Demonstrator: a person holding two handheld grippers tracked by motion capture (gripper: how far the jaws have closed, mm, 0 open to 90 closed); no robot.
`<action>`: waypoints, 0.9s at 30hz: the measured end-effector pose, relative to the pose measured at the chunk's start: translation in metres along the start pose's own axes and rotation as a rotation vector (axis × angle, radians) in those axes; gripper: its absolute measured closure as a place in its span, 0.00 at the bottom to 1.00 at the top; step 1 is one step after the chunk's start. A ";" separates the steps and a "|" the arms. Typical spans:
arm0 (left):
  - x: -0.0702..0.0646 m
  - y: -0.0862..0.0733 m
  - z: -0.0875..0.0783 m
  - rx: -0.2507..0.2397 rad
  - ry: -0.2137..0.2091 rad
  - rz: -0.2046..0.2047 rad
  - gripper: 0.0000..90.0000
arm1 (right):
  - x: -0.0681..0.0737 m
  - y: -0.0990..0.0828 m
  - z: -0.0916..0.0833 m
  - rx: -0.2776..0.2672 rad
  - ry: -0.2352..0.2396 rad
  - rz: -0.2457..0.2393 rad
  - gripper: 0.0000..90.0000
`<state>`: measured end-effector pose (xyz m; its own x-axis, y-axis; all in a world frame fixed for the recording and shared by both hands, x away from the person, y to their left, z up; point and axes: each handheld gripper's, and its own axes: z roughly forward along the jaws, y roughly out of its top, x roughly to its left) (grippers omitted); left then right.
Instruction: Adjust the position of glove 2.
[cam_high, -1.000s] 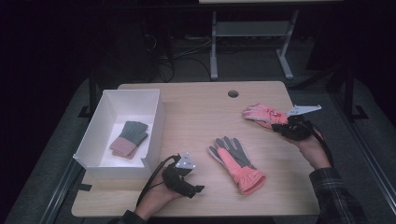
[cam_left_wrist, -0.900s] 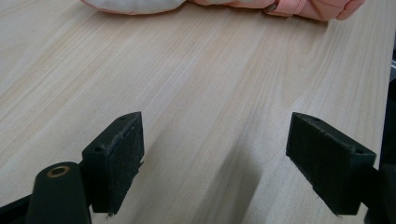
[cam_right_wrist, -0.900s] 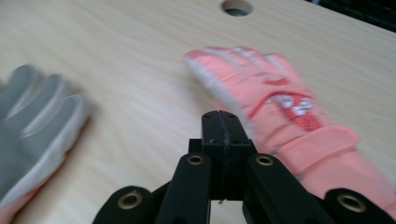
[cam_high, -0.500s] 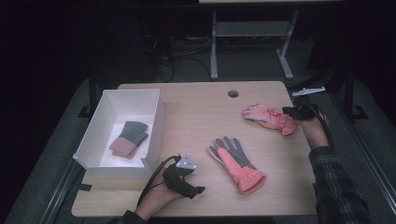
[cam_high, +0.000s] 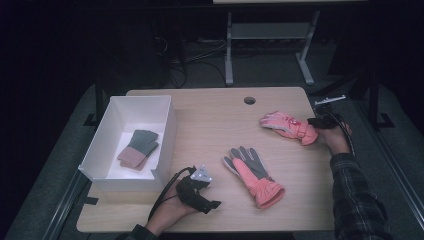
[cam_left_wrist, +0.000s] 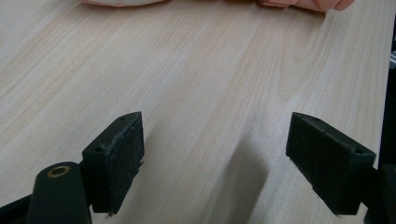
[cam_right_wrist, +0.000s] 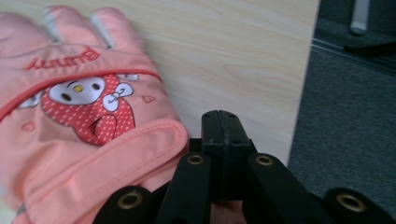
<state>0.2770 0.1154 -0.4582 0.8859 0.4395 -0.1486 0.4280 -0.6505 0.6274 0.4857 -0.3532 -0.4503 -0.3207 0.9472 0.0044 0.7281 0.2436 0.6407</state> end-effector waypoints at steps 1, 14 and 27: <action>0.000 0.000 0.000 0.000 0.000 0.000 0.21 | 0.000 0.000 0.000 0.000 0.000 0.000 1.00; -0.001 0.001 0.001 0.002 0.000 0.001 0.21 | 0.038 -0.021 -0.029 0.059 0.146 -0.081 1.00; 0.000 0.003 0.002 0.009 -0.004 0.010 0.21 | 0.072 0.002 -0.042 -0.006 0.252 -0.093 0.74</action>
<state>0.2786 0.1119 -0.4577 0.8907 0.4306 -0.1454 0.4207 -0.6601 0.6223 0.4391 -0.2933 -0.4164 -0.5271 0.8388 0.1361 0.6854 0.3251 0.6515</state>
